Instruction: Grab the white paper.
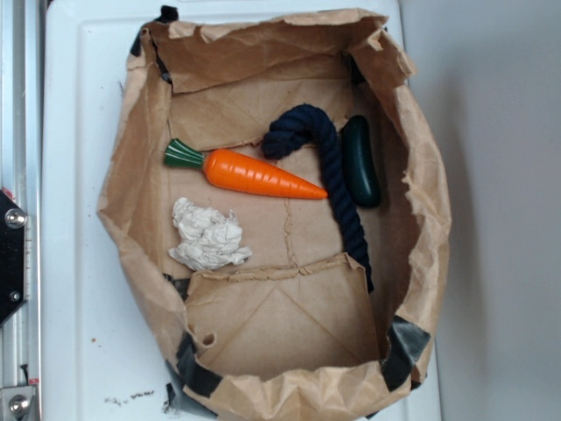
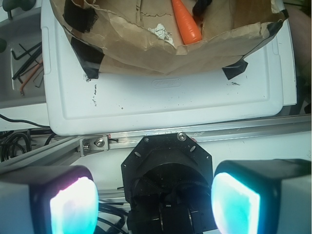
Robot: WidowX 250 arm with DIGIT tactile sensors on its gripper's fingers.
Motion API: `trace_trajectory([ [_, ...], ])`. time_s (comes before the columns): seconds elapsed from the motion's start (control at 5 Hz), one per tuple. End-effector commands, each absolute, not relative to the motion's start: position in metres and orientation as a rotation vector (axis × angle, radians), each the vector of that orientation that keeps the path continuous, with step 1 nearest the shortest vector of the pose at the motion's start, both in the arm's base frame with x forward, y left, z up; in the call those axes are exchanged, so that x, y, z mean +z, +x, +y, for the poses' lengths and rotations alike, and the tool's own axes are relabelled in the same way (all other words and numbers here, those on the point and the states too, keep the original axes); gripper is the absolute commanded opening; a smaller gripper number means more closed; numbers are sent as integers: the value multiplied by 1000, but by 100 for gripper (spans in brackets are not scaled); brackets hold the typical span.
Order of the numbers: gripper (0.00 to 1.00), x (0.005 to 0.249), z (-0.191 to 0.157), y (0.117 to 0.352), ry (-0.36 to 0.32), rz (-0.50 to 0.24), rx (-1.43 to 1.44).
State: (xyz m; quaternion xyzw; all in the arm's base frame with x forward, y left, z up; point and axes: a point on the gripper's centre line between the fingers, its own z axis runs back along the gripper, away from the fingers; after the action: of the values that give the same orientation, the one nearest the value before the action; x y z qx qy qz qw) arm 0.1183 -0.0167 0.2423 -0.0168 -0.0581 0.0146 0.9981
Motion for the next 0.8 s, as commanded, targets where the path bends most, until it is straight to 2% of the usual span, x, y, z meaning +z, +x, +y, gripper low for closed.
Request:
trace_trajectory([
  [0.0, 100, 242, -17, 118, -34, -116, 29],
  [0.2, 100, 242, -17, 168, -13, -105, 61],
  [0.4, 100, 238, -14, 218, -57, -120, 94],
  [0.6, 100, 225, -4, 247, -51, -191, 76],
])
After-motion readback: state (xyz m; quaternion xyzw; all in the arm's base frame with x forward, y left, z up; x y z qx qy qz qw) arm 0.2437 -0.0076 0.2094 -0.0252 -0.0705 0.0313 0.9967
